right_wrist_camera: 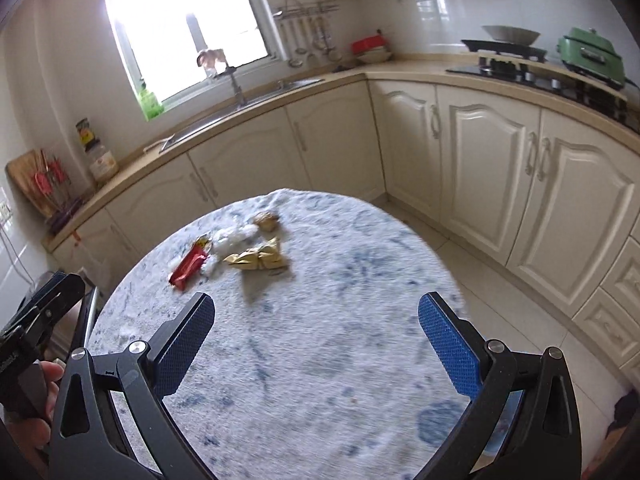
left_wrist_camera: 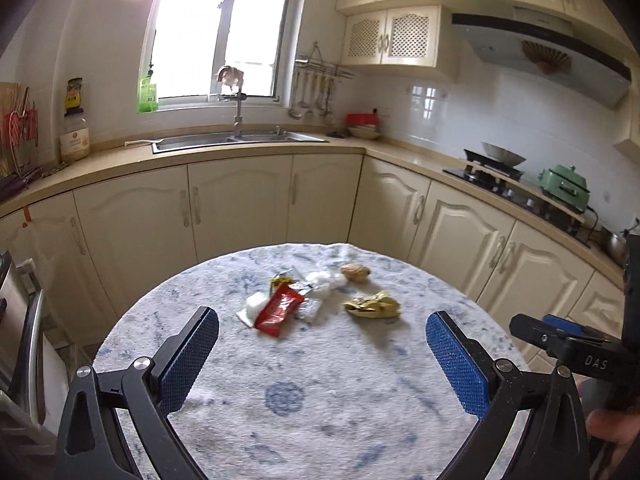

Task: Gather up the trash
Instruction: 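Grasp the yellow tied package with the right gripper while the left grasps the red wrapper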

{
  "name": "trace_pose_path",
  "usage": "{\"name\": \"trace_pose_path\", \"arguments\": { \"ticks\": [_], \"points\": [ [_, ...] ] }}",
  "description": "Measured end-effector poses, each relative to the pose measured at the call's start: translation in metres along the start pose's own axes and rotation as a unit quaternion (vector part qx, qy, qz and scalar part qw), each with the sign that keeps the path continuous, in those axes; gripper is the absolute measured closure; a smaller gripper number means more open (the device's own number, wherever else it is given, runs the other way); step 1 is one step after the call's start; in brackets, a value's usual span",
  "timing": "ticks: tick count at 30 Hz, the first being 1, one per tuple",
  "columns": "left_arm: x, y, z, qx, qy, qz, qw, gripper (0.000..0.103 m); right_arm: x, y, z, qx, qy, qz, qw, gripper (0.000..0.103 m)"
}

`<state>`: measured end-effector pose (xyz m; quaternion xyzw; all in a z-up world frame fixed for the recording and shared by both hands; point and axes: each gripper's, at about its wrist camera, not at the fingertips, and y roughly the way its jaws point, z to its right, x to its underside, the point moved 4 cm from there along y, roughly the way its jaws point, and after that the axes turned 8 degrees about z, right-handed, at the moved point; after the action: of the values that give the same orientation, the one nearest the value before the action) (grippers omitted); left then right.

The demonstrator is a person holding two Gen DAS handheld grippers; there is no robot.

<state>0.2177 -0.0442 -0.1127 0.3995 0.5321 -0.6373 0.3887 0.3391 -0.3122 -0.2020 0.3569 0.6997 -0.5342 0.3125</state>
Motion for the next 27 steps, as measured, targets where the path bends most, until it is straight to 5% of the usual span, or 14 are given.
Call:
{"name": "trace_pose_path", "arguments": {
  "ticks": [10, 19, 26, 27],
  "points": [
    [0.007, 0.047, -0.030, -0.028, 0.000, -0.035, 0.9990, 0.001, 0.007, 0.071, -0.038, -0.001, -0.037, -0.049, 0.998, 0.000],
    [0.000, 0.139, -0.050, -0.069, 0.050, -0.060, 0.9946, 0.001, 0.003, 0.134, -0.066, -0.008, -0.064, -0.085, 0.994, 0.000],
    [0.015, 0.173, -0.084, -0.062, -0.013, -0.106, 0.9924, 0.001, 0.012, 0.187, -0.073, 0.000, -0.083, -0.116, 0.990, 0.001],
    [0.014, 0.175, -0.088, -0.058, -0.023, -0.107, 0.9923, 0.001, 0.014, 0.190, -0.073, -0.003, -0.082, -0.117, 0.990, 0.007]
  ]
}}
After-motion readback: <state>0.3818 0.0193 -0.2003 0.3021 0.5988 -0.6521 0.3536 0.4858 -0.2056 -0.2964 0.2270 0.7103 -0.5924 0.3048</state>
